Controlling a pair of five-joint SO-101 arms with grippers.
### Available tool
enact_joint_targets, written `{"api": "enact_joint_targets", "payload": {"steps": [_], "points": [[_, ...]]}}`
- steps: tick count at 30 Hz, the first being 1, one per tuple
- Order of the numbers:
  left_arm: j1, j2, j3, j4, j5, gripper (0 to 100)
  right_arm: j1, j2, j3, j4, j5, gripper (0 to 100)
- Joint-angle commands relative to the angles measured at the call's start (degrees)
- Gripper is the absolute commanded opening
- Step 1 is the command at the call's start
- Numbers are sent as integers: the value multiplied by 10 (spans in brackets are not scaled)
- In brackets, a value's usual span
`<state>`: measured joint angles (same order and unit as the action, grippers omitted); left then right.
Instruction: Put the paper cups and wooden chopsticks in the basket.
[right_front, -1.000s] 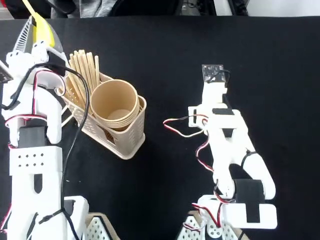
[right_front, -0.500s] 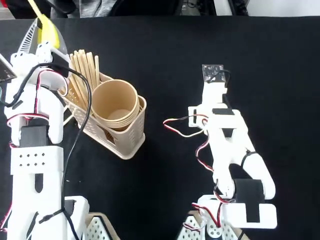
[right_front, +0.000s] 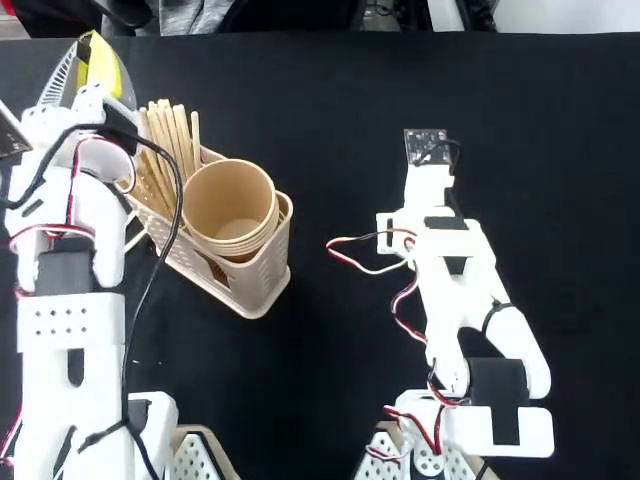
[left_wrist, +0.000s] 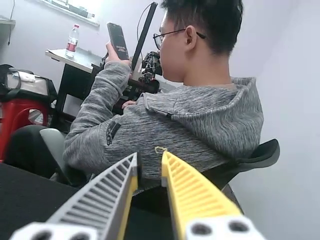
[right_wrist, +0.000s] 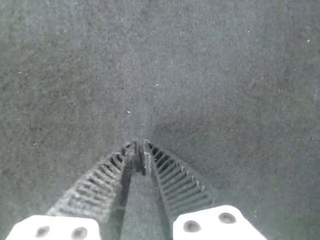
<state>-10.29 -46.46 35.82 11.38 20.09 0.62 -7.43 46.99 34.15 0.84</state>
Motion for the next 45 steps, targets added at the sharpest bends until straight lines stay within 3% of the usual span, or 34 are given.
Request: {"api": "enact_joint_targets", "payload": {"steps": [1,5,7,18,23,29,36,45], "points": [[-69,-31,-124,134,5,123,-7,-13,-4,-11,-1,15],[-172,-4,-233,253,3,137,-7,-13,-4,-11,-1,15],[-189,34,-273,309,-18,137,-7,-13,-4,-11,-1,15],[-196,285,-386,613,-332,137,-7,-13,-4,-11,-1,15],[-239,352,-385,693,-418,135,-8,-13,-5,-11,-1,15],[-276,379,-291,674,-517,134,-8,-13,-5,-11,-1,15],[-321,380,-124,548,-632,137,-8,-13,-5,-11,-1,15],[-246,379,-80,535,-654,137,-14,-13,-4,-11,-1,15]]}}
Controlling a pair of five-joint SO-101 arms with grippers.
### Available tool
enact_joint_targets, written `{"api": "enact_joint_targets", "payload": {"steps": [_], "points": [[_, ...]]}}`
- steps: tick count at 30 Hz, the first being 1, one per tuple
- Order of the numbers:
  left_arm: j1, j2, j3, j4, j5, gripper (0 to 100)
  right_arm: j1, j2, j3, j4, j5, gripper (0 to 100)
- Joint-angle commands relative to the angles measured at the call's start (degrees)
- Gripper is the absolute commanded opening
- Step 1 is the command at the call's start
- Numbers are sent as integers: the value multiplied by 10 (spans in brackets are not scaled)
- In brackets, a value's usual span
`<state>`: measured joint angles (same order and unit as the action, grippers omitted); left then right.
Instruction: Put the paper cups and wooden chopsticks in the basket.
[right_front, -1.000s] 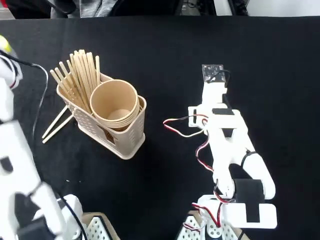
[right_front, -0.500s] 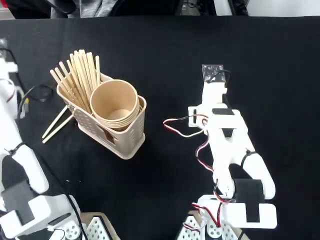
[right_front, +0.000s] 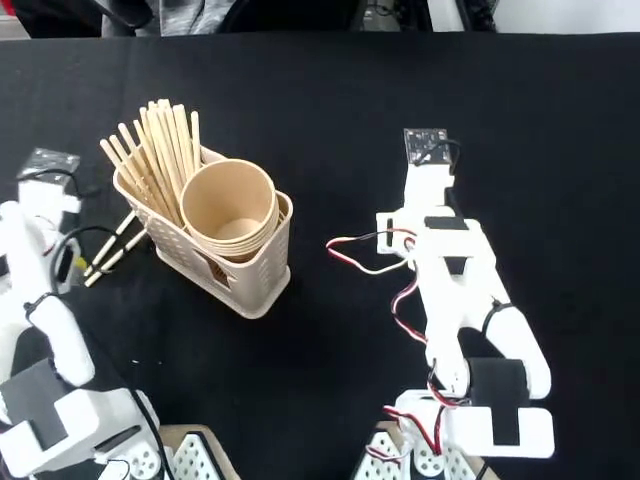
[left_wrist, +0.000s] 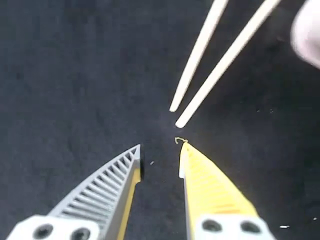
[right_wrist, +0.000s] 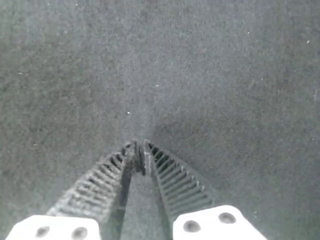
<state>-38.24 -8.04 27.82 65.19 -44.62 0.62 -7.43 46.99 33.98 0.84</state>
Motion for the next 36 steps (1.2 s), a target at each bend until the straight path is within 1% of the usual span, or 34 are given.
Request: {"api": "enact_joint_targets", "payload": {"steps": [1,3,7,10,12,14,19,23,27,30,31,33,35,36], "points": [[40,-5,-2,-4,-8,137,-17,-13,-3,-10,-1,15],[50,0,-4,-21,-11,138,-16,-13,-3,-10,-1,15],[68,0,21,-95,-12,139,-15,-13,-3,-10,-1,15],[88,1,44,-121,-42,139,-14,-13,-3,-10,0,15],[99,1,66,-135,-45,139,-14,-13,-3,-10,0,15],[100,1,87,-165,-45,139,-14,-13,-3,-10,0,15],[91,10,167,-277,-44,139,-14,-13,-3,-10,0,15],[84,60,180,-339,-44,139,-14,-13,-3,-10,0,15],[65,140,153,-366,-46,134,-14,-13,-3,-10,0,15],[44,193,116,-362,-46,129,-14,-13,-3,-10,0,15],[39,207,108,-362,-46,108,-14,-13,-3,-10,0,15],[35,213,102,-361,-47,27,-14,-13,-3,-10,0,15],[27,212,107,-361,-47,47,-14,-13,-4,-10,0,15],[24,207,109,-361,-47,41,-14,-13,-4,-10,0,15]]}}
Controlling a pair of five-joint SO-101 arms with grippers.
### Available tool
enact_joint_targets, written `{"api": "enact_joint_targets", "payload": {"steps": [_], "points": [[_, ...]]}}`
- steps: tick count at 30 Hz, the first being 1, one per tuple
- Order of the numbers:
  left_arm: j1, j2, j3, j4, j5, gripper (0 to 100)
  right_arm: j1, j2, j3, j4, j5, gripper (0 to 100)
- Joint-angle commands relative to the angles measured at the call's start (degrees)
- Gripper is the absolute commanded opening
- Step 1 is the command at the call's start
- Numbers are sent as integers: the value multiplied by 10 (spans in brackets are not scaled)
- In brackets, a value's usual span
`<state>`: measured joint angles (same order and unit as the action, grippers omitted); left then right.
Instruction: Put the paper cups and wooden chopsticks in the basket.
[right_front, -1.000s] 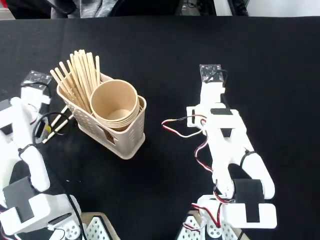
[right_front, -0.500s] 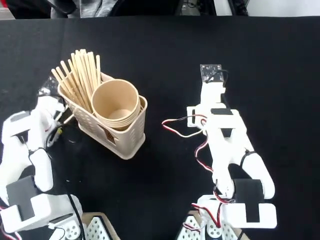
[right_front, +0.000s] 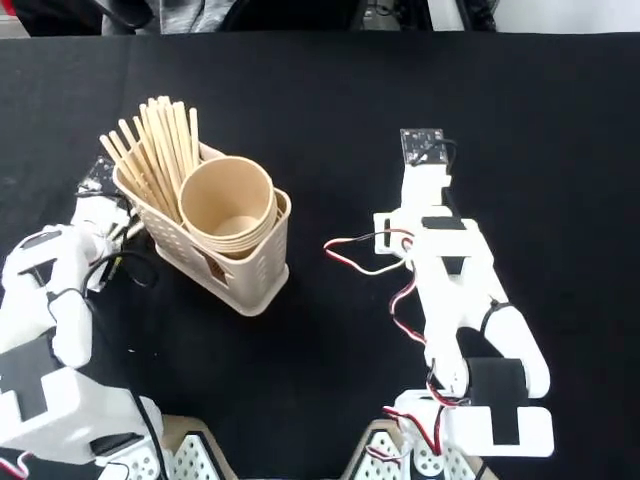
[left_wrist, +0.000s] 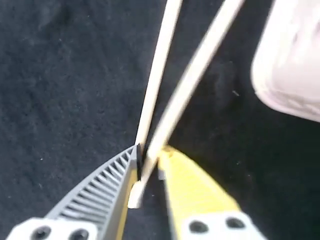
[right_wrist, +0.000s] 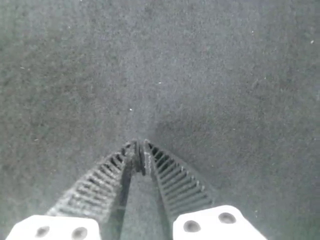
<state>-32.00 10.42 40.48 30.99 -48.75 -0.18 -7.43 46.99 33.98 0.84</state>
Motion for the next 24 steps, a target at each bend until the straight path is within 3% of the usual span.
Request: {"api": "enact_joint_targets", "payload": {"steps": [1,9,13,19,24], "points": [[-40,17,-15,-19,-6,27,-6,-13,-4,-10,0,15],[-72,-93,48,-19,-18,29,-6,-13,-4,-10,0,15],[-91,-207,133,-18,-69,29,-6,-13,-4,-10,0,15],[-128,-426,276,-17,-73,29,-6,-13,-3,-10,0,15],[-189,-582,334,98,-71,29,-6,-13,-2,-10,0,15]]}}
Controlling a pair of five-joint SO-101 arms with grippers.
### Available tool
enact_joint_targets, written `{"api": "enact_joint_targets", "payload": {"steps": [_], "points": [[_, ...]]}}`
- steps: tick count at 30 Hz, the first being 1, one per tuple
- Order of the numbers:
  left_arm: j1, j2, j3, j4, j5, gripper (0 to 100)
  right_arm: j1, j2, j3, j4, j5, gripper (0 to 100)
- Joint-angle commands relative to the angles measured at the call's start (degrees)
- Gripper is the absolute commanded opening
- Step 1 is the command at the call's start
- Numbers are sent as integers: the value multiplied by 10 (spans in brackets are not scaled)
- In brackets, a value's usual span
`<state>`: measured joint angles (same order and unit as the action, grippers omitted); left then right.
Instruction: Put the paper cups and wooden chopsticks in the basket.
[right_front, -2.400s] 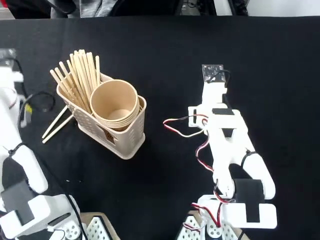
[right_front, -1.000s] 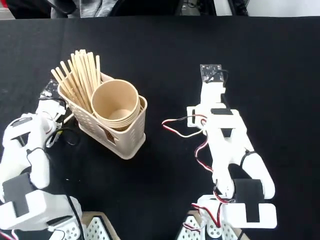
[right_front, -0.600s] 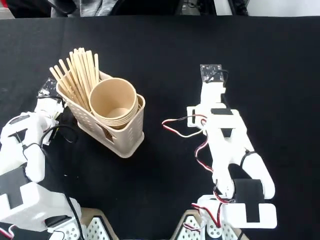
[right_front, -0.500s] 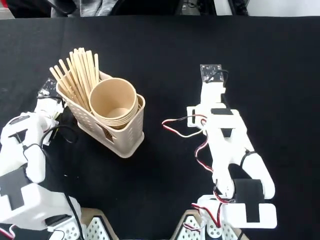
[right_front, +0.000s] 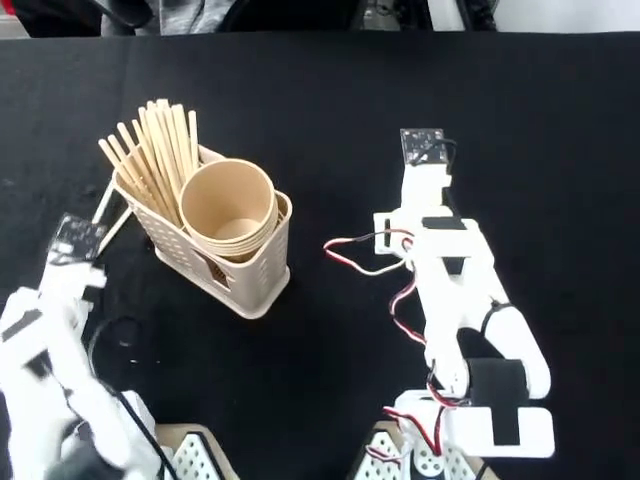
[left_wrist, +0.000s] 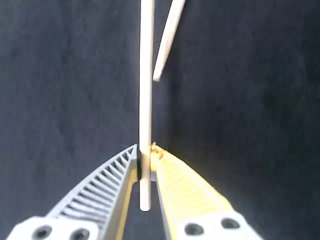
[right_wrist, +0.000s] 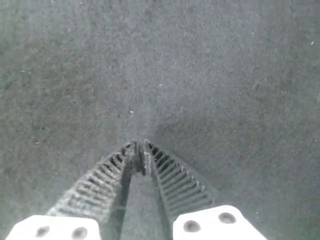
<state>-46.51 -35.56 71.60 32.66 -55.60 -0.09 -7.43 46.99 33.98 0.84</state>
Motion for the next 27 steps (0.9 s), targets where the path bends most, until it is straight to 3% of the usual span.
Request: {"api": "enact_joint_targets", "payload": {"steps": [1,5,8,13,16,21,27], "points": [[-57,-146,24,111,-2,29,-7,-13,-2,-10,0,15],[-115,-219,25,222,10,29,-7,-13,-2,-9,0,15],[-153,-251,29,260,12,29,-7,-13,-2,-8,0,15],[-213,-256,66,248,11,29,-7,-13,-2,-6,0,15],[-212,-256,108,212,8,31,-7,-13,-2,-6,0,15],[-206,-260,109,209,13,201,-7,-14,-2,-6,0,15],[-205,-256,43,209,73,217,-7,-14,-2,-6,0,15]]}}
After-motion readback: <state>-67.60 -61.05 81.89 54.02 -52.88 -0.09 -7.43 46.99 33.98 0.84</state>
